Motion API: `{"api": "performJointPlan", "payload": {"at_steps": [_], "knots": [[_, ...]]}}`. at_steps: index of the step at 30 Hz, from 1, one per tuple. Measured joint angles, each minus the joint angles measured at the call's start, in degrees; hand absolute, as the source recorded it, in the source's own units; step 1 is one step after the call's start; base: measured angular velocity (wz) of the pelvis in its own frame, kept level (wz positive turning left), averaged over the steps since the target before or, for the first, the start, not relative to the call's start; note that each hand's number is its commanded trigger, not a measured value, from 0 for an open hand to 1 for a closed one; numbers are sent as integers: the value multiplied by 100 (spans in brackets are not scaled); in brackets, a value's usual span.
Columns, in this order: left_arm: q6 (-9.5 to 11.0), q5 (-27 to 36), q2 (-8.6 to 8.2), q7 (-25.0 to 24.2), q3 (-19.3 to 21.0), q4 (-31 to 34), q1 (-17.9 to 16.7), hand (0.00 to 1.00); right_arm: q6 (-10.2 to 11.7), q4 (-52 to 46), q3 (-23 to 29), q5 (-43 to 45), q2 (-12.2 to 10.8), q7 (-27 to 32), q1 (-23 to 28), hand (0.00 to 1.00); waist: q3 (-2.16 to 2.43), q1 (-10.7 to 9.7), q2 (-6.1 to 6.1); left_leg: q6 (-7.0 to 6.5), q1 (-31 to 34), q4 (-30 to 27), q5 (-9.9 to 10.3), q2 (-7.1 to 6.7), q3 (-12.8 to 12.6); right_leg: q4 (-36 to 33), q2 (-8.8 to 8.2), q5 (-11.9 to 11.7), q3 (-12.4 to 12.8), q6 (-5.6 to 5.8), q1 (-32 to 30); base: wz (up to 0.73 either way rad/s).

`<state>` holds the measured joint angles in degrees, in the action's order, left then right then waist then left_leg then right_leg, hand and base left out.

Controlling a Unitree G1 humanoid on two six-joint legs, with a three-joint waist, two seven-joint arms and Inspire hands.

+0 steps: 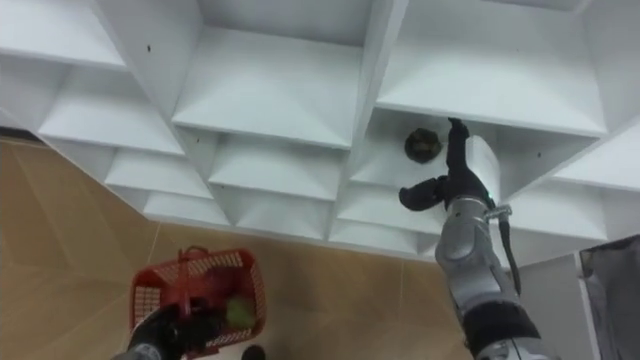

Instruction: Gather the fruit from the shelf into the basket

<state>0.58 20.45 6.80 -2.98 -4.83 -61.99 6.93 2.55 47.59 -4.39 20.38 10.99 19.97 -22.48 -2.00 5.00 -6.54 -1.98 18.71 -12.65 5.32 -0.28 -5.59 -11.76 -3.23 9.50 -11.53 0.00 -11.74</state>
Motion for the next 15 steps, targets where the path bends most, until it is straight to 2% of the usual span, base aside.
{"api": "performJointPlan", "payload": {"at_steps": [9,15], "knots": [[0,18,55,-10,-187,-115,106,100,-1,113,-1,-20,89,1,-263,0,-18,9,1,0,275,-90,0,30,19,-1,16,-7,-36,-11,-210,2],[27,19,67,-6,-215,-129,144,100,14,148,-1,-208,244,114,-348,0,-31,12,19,2,313,-102,-2,39,55,-6,29,-16,-74,-26,-229,2]]}}
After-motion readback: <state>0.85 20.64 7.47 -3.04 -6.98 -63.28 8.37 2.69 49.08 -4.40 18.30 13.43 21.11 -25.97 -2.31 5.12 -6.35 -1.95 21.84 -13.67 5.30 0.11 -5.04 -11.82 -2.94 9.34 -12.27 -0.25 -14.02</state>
